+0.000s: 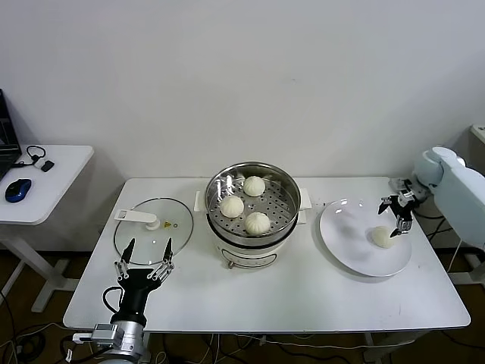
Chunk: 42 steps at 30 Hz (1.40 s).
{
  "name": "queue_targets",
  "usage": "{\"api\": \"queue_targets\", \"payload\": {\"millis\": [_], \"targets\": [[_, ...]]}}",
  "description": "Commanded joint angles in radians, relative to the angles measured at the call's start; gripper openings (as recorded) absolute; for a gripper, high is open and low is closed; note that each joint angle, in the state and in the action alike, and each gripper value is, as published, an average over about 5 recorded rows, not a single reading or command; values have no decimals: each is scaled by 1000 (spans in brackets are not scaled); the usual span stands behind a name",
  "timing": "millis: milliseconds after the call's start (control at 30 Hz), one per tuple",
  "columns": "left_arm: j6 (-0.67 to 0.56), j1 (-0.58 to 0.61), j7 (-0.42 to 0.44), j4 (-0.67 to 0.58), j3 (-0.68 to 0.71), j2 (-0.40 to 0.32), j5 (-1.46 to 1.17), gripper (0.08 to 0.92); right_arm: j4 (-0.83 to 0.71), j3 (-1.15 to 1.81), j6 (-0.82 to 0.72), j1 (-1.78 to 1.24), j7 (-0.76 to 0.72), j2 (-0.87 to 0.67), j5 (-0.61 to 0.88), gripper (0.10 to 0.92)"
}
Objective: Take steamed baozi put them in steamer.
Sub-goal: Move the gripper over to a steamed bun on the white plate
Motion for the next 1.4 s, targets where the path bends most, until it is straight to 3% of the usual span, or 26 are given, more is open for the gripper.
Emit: {"api": "queue_targets", "payload": {"millis": [33,1067,1400], "targets": [[1,-3,0,6,-3,2,-1,823,-94,123,14,-80,9,60,-128,823],[-2,1,-1,13,-1,0,-2,823,-115,192,28,-104,27,86,-178,818],[-1,1,-1,12,-3,-1,-2,823,-109,190,29,-98,26,86,-166,613]]}}
